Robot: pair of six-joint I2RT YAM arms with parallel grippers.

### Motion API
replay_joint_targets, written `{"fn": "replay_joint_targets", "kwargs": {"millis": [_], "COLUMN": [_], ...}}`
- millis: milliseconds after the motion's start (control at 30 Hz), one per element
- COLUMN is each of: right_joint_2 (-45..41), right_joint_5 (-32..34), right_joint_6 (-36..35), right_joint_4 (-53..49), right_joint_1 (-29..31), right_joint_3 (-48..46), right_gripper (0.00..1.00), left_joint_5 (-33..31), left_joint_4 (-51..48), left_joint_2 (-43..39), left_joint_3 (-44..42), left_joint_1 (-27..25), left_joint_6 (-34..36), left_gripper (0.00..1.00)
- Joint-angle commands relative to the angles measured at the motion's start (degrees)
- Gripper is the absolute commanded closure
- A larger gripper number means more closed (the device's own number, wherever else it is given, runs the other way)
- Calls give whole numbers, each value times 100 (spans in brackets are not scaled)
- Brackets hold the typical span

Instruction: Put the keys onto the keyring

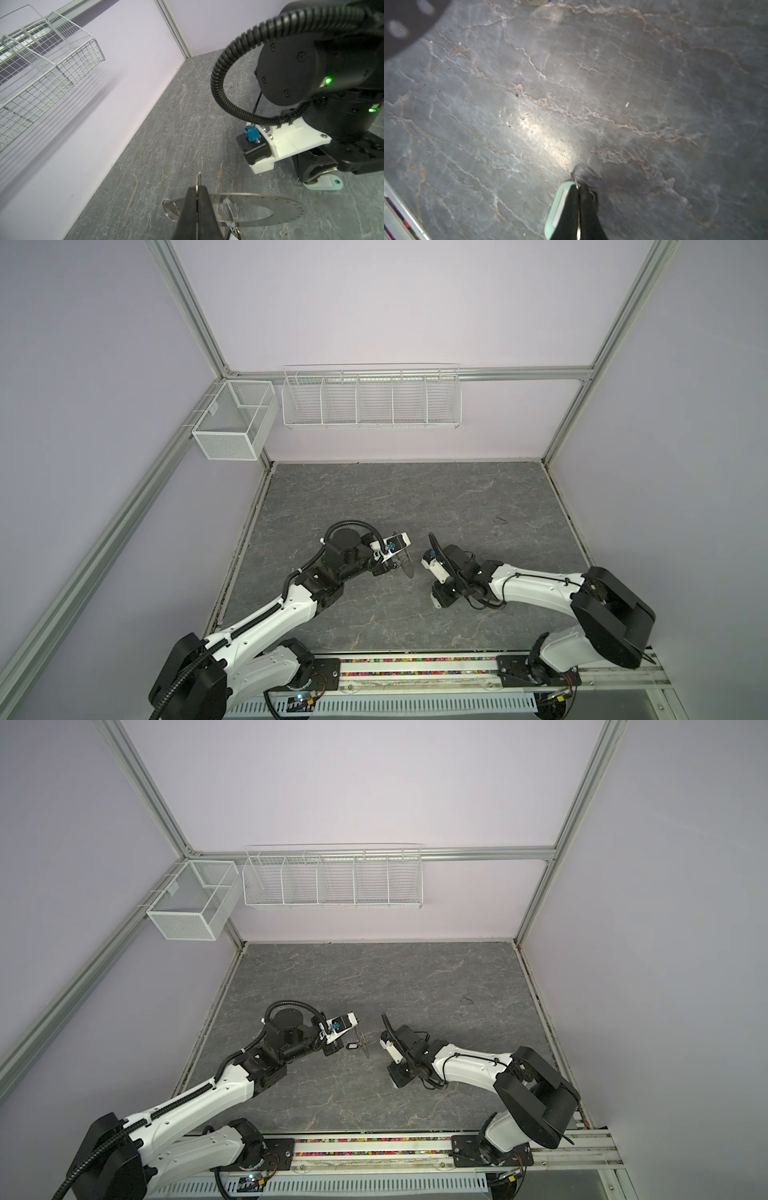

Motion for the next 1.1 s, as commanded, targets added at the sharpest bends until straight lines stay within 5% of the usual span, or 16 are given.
{"fn": "replay_joint_targets", "kwargs": {"millis": [0,367,667,1067], "right_joint_2": [-113,-1246,-1765,-1556], "right_joint_5": [-43,-405,-2237,-3072], "right_joint_6": [-119,-830,-1942,-2379], "right_joint_4": [-130,-1179,-1941,-2703], "right_joint_1": [45,-100,-708,-891], "right_joint_3": [-13,392,1022,1877], "right_gripper": [93,93,93,93], "left_joint_5": [99,763,1558,1029], "left_joint_4": [135,301,-243,-488], "left_joint_2": [-21,-131,-86,110], "left_joint_3": [127,-10,206,342], "left_joint_1": [45,63,47,-520], "left_joint_6": [55,283,1118,2302], "left_gripper": [100,100,100,100]}}
